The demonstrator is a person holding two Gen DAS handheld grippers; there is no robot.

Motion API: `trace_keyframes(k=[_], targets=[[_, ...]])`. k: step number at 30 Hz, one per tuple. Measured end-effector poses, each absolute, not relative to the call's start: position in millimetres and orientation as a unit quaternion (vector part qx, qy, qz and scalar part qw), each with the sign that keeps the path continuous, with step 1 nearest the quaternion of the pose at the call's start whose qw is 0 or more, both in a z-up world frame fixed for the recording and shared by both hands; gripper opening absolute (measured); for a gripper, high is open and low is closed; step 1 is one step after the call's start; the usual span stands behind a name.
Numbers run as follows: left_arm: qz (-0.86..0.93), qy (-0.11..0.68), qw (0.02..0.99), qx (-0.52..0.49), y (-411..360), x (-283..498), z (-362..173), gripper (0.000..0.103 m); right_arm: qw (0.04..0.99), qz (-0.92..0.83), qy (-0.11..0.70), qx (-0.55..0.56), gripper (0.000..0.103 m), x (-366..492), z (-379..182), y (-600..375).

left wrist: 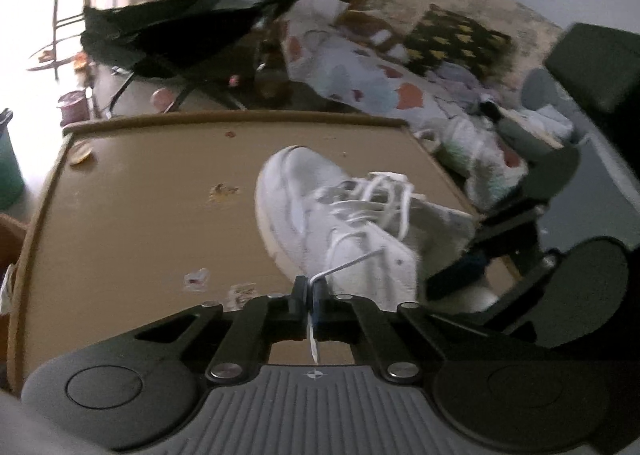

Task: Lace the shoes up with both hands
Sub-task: 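Grasp the white lace end near the sneaker eyelets with the left gripper, then pull the lace end away from the sneaker with the left gripper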

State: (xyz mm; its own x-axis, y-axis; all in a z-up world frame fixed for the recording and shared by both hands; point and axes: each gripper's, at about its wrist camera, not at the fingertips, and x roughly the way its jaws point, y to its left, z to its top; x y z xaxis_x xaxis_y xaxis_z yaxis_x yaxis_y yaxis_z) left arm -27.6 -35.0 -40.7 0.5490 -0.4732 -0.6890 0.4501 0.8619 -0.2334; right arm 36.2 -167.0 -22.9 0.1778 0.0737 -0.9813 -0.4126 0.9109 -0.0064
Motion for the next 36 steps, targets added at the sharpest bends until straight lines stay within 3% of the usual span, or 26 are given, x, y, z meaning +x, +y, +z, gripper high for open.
trace_keyframes(k=[13, 36], targets=[[-0.246, 0.396, 0.884, -0.014, -29.3, -25.8, -39.2, 0.002, 0.758, 0.156, 0.620, -0.132, 0.038, 43.8, -26.9, -162.7], [-0.211, 0.419, 0.876, -0.112, -10.1, -16.0, -53.9, 0.002, 0.765, 0.151, 0.613, -0.124, 0.038, 40.3, -27.6, -165.9]])
